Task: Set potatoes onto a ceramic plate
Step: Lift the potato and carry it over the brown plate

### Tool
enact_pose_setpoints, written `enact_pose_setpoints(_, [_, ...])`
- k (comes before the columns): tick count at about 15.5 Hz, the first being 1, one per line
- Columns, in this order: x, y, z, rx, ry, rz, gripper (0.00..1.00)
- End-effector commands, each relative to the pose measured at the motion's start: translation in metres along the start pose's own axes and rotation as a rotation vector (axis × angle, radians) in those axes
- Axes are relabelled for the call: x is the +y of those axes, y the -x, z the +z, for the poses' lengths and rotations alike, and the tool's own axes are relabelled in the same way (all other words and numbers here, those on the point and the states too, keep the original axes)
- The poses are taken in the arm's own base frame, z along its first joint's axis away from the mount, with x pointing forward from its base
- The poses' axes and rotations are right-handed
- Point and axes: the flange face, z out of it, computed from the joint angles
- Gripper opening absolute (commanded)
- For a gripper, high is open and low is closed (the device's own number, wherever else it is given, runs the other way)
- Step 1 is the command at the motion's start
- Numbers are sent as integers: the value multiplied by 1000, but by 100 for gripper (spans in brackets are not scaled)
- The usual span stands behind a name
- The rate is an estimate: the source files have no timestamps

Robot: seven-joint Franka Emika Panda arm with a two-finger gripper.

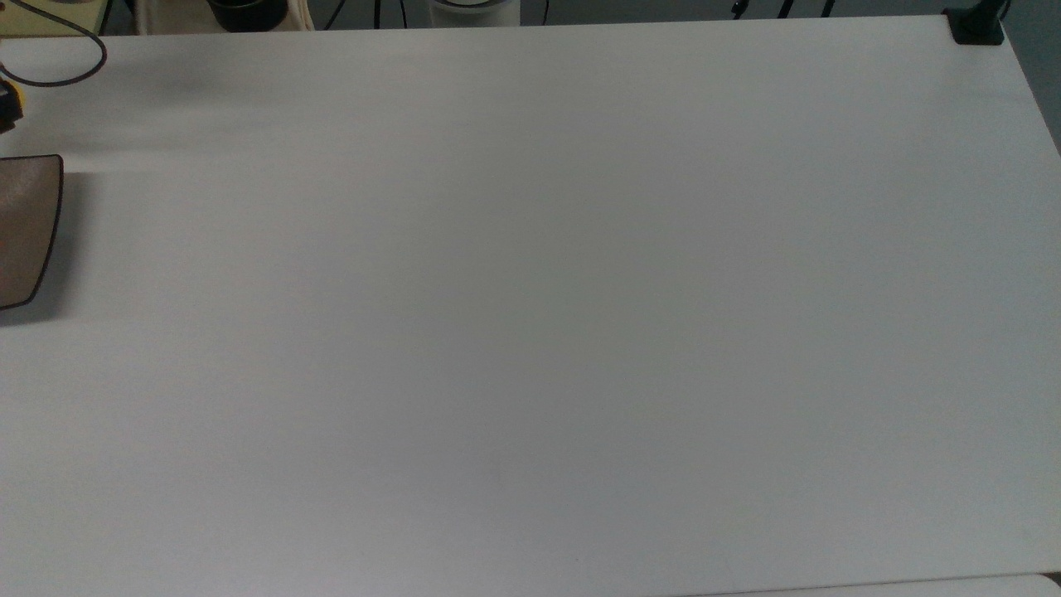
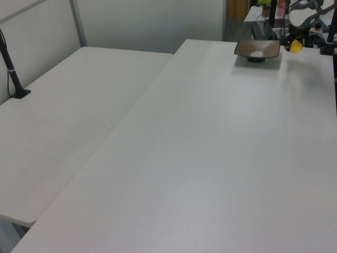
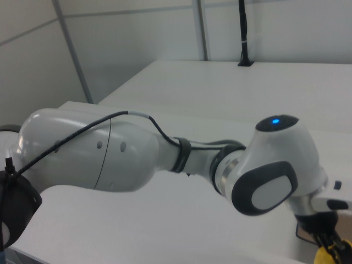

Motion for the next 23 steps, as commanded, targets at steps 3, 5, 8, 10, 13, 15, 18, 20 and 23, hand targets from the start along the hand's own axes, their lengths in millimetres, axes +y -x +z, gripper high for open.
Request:
enact_pose_setpoints(3, [-16,-27,-34,81,-89,86,46])
enact_pose_setpoints(5, [-20,-33,-42,98,-119,109,48])
enact_pose_setpoints(8, [-32,-34,-44,99,-149,115,53])
enact_pose_setpoints(10, [-38,-35,-46,100,-159,122,53])
enact_pose_setpoints(13, [-50,-35,-47,96,-173,140,54])
enact_pose_setpoints(15, [-52,-35,-44,91,-175,149,68])
enact_pose_setpoints(18, [-54,-34,-40,85,-176,153,76])
enact_pose_setpoints(20, [-54,-34,-40,84,-176,155,83])
enact_pose_setpoints(23, [-54,-34,-40,84,-176,159,91])
